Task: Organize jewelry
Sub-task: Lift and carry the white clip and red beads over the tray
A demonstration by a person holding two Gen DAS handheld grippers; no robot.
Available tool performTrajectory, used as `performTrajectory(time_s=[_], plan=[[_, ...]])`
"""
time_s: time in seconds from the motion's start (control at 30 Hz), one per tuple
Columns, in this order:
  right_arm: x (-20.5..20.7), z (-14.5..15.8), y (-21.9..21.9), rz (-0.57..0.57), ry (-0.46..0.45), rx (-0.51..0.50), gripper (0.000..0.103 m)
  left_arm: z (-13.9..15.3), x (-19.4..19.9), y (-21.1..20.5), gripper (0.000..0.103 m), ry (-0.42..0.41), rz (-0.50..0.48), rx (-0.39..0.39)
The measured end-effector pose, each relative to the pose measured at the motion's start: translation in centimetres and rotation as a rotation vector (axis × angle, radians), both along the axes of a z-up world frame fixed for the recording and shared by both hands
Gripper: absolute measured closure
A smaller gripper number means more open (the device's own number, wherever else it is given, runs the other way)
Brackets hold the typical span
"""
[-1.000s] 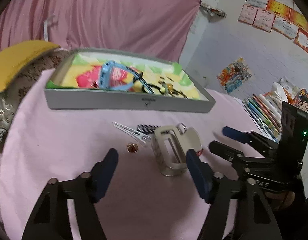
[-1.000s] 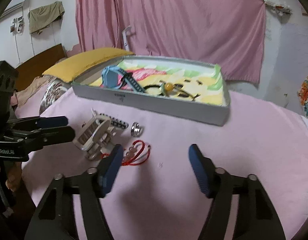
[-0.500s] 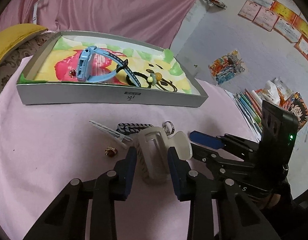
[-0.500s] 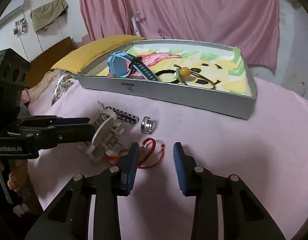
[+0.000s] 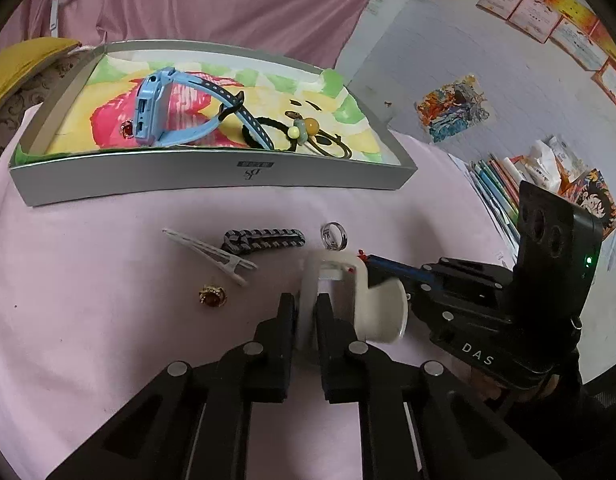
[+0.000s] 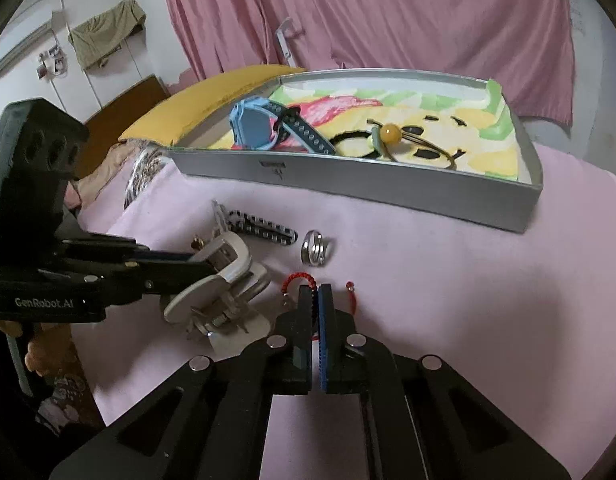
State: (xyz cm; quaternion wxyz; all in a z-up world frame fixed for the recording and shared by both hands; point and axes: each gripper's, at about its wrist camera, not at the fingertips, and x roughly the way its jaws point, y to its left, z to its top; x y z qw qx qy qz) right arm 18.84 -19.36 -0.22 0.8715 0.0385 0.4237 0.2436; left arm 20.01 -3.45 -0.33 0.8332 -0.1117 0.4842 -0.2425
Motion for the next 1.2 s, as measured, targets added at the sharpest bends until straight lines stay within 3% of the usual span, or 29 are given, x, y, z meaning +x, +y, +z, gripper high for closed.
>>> performTrajectory(time_s=[0.3,0.4,0.63,0.87,1.2], plan=[[-1.6,2.0,-1.1,-0.075,-0.103,0.049,0.101,1.2,-1.5,1.1,0.095,-0.106,0.048,-0.034],[-1.9,3.3,-1.4,-0.102,-0.166,0.059,0.101,2.4,-2.1,1.5,0.095,-0.176,0.083,-0.039],[-2.4,7.3,-1.7,-0.168,-0.367,0.099,0.101,6.6,-2.9,2.1,0.095,-0.431,0.195,-0.037],[-1.3,10.2,-0.6,-0.2,-0.528,0.107,0.101,9.1,-1.8,2.3,0.095,-0.617,0.281,0.008],[2.4,11.8,1.4,-0.225,-0.619,0.058,0.101,10.4,0.8,2.5,0.095,-0.775,0.337,0.095]])
